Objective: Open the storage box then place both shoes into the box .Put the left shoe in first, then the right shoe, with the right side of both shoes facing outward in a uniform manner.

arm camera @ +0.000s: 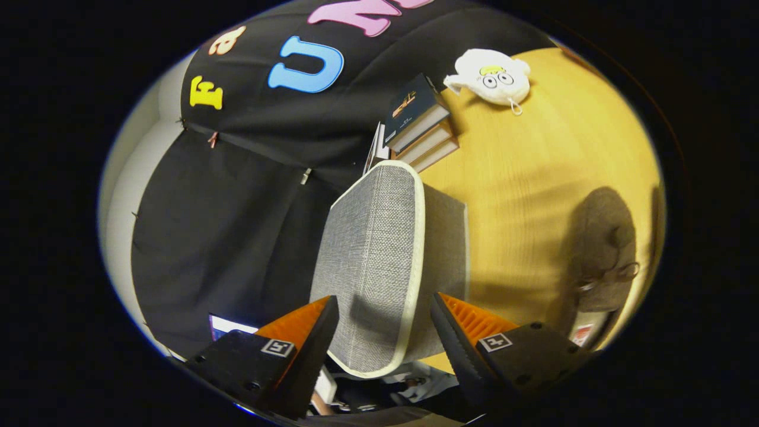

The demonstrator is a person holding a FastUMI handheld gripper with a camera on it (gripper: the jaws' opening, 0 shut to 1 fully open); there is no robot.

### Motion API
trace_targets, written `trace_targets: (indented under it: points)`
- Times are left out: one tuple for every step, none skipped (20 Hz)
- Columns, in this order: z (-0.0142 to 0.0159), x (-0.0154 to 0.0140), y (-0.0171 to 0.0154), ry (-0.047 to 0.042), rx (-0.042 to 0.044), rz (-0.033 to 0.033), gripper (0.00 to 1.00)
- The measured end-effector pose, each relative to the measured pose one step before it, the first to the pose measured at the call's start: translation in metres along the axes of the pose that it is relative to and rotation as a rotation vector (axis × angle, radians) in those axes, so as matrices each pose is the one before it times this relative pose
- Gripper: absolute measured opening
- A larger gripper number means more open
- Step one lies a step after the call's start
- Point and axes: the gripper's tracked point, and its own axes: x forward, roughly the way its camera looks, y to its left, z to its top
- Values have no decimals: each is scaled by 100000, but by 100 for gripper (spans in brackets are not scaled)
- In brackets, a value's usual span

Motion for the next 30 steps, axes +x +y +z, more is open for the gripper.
trace_targets:
  points:
    - [-338,556,-39,935,2770,2024,95]
    - [209,177,-149,-236,3144,1779,93]
    - [-63,129,77,958,3691,3053,67]
    - [-11,-313,215,626,3828,3029,67]
    - [-29,-448,170,-610,3266,2542,60]
    - [497,-544,685,-2466,1782,5035,43]
    - [618,-855,871,-3862,-2760,2316,25]
    - [185,-487,208,-1091,-2976,2045,8]
    - [-248,-664,250,130,-1587,843,5]
    - [-49,-8,307,640,-390,465,5]
    - [-3,-82,481,-128,-1453,-7,5]
    - [176,-31,776,-686,-3000,-170,5]
    - [122,-21,862,-640,-3989,-208,5]
    - [234,175,1008,-1001,-4447,-43,5]
    - [-21,168,1321,-813,-3958,494,6]
    - [66,349,1349,-229,-3370,1161,7]
    - [-18,474,1578,123,-3403,1152,7]
    - [21,504,1212,299,-2492,496,8]
    - [120,724,1428,298,-2673,850,9]
    - [195,753,1566,87,-2789,1202,9]
    - [45,986,1858,407,-3119,1112,10]
    - [125,912,1367,806,-3006,369,9]
    - [-105,748,1333,1112,-2990,-4,10]
    - [86,1007,1273,944,-2840,220,10]
    - [36,1161,1249,451,-2885,302,10]
    - [-78,989,1026,729,-2875,525,10]
    - [-164,795,929,1077,-2428,204,10]
    - [-412,1041,574,1572,-2214,-102,10]
    - [-538,934,518,1450,-1903,-79,10]
    - [-387,1119,527,1241,-1469,406,11]
